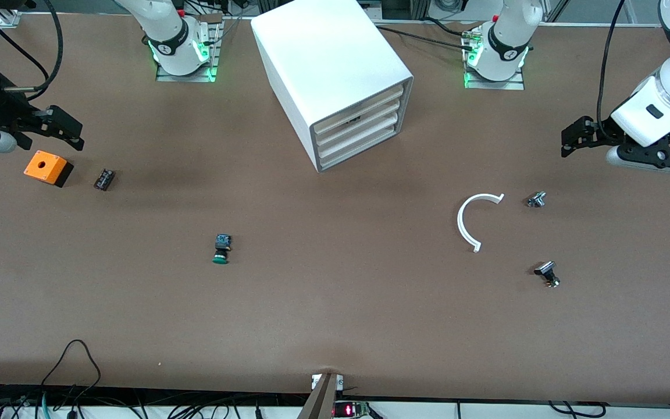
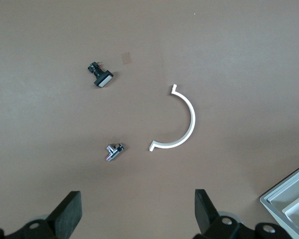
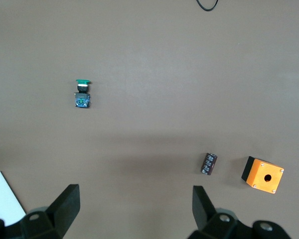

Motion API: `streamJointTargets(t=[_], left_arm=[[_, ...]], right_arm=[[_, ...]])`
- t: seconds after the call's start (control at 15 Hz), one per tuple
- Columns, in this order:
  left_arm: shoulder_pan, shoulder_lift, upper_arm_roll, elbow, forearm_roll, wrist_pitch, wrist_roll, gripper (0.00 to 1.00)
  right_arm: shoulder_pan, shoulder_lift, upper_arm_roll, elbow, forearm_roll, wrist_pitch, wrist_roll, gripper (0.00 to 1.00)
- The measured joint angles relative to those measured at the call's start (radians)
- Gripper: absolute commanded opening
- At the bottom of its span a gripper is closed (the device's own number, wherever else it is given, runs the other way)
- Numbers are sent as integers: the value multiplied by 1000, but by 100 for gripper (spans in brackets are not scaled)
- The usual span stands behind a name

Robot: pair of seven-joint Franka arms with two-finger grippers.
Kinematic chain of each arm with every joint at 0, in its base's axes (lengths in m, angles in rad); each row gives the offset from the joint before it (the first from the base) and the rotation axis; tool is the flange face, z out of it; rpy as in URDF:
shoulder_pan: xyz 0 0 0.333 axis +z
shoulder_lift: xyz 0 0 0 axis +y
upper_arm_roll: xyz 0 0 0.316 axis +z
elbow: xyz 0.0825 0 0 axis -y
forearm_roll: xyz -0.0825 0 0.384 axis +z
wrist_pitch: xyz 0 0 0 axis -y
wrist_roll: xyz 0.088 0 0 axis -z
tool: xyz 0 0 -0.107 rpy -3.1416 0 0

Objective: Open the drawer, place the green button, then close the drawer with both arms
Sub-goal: 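Move the right gripper toward the green button while the left gripper lowers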

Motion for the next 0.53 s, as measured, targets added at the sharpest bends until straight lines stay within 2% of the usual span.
streamJointTargets(t=[0.53], left_arm=[[0, 0, 0, 0, 0, -4, 0, 100]], right_arm=[[-1, 5, -1, 12, 0, -12, 1, 100]])
